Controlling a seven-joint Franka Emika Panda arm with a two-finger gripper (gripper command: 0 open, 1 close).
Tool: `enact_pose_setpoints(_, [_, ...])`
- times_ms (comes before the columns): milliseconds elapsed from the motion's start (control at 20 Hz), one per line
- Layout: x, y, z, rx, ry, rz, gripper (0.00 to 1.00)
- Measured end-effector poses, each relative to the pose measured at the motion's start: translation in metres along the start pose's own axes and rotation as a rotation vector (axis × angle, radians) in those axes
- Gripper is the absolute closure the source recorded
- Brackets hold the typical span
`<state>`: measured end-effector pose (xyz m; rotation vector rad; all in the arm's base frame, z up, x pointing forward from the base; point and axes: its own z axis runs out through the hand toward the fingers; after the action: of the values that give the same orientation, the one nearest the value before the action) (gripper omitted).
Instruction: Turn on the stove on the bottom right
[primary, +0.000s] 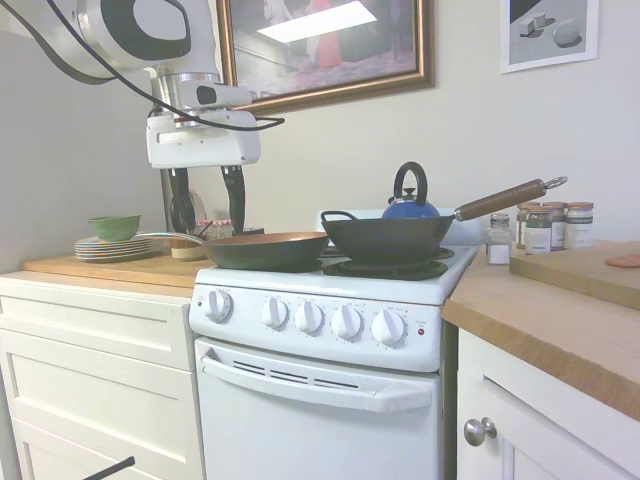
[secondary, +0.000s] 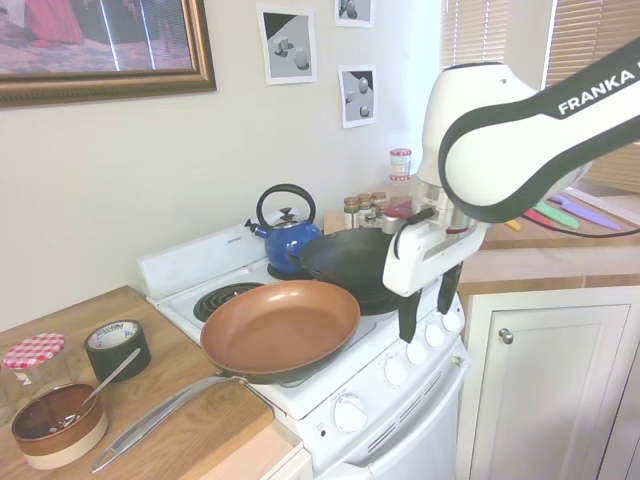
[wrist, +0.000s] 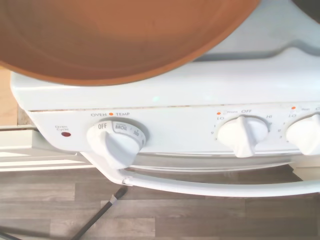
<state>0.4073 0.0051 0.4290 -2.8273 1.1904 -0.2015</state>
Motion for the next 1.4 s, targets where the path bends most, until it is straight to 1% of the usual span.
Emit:
enact_pose_setpoints(100, [0.001, 0.001, 0.002, -0.004, -0.003, 0.002, 0.00])
enact_pose_setpoints(250, [0.005, 0.004, 0.002, -0.019, 0.008, -0.003, 0.00])
enact_pose_setpoints(500, [0.019, 0.013, 0.010, -0.054, 0.012, 0.007, 0.00])
enact_pose_setpoints(800, [0.056, 0.027, 0.034, -0.091, -0.013, 0.058, 0.00])
enact_pose_setpoints(1200, [0.108, 0.045, 0.068, -0.137, -0.049, 0.089, 0.00])
enact_pose_setpoints(1250, [0.115, 0.046, 0.071, -0.141, -0.053, 0.092, 1.00])
enact_pose_setpoints(1400, [0.131, 0.045, 0.077, -0.148, -0.054, 0.096, 1.00])
